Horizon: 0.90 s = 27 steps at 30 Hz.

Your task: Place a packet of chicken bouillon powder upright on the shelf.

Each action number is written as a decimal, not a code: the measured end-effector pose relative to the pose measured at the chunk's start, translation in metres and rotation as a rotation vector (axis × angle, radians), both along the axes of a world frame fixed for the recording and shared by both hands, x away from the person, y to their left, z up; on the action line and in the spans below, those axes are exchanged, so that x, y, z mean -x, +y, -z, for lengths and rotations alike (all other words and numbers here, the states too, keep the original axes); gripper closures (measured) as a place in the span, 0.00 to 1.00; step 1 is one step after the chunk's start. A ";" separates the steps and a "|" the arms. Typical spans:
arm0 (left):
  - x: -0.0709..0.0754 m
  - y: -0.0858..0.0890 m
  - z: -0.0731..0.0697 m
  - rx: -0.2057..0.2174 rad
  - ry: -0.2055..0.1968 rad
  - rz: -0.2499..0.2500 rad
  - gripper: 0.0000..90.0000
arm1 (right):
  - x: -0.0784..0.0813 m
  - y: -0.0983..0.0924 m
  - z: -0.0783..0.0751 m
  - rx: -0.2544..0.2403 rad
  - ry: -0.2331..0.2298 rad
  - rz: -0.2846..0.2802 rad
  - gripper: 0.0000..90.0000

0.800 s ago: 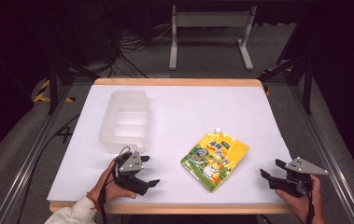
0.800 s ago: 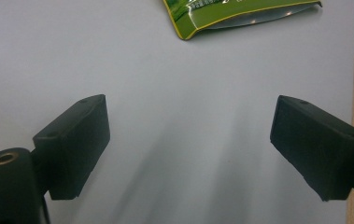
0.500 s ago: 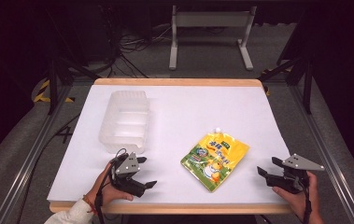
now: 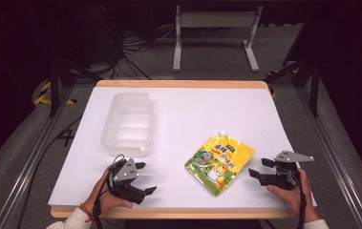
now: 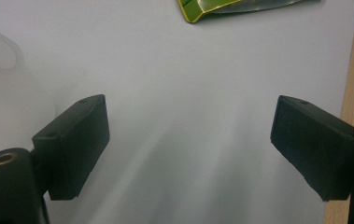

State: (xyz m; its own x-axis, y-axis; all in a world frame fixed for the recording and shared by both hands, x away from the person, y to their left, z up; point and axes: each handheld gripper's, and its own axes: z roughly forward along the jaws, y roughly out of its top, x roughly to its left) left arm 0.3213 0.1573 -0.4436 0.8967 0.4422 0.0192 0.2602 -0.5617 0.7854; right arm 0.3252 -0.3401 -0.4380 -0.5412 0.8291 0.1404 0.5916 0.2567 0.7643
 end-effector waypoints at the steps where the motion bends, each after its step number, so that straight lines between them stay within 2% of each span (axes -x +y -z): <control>1: 0.001 0.000 0.000 -0.001 0.000 -0.003 0.14 | -0.003 0.003 0.000 -0.014 0.007 -0.007 0.29; 4: 0.002 0.002 0.000 -0.002 -0.003 -0.007 0.14 | -0.012 0.011 0.001 -0.044 0.039 -0.034 0.27; 10: 0.003 0.001 0.000 0.000 0.005 -0.008 0.13 | -0.027 0.026 0.006 -0.174 0.127 -0.089 0.27; 12: 0.003 0.000 0.000 -0.001 0.005 -0.004 0.13 | -0.030 0.032 0.007 -0.178 0.130 -0.092 0.30; 14: 0.003 -0.001 0.000 -0.004 0.006 -0.001 0.13 | -0.032 0.039 0.008 -0.179 0.129 -0.087 0.41; 15: 0.003 -0.001 0.000 -0.001 0.007 0.001 0.13 | -0.033 0.042 0.008 -0.180 0.122 -0.082 0.45; 17: 0.002 -0.002 0.000 0.002 0.010 0.000 0.13 | -0.035 0.047 0.007 -0.159 0.110 -0.049 0.63; 18: 0.002 -0.002 0.000 0.004 0.011 0.002 0.13 | -0.035 0.048 0.007 -0.163 0.099 -0.037 0.71; 20: 0.002 -0.003 0.000 0.003 0.015 0.003 0.13 | -0.035 0.047 0.006 -0.185 0.076 -0.030 0.81; 23: 0.001 -0.005 0.000 0.008 0.019 0.005 0.14 | -0.031 0.048 0.000 -0.198 0.037 -0.042 0.91; 27: 0.000 -0.008 -0.002 0.017 0.021 0.006 0.14 | -0.023 0.050 -0.012 -0.234 -0.033 -0.075 0.98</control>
State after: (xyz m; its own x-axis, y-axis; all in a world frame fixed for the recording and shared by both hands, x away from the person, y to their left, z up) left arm 0.3218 0.1497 -0.4415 0.8996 0.4367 -0.0073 0.2734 -0.5499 0.7892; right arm 0.3486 -0.2901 -0.4258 -0.6074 0.7337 0.3046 0.5509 0.1128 0.8269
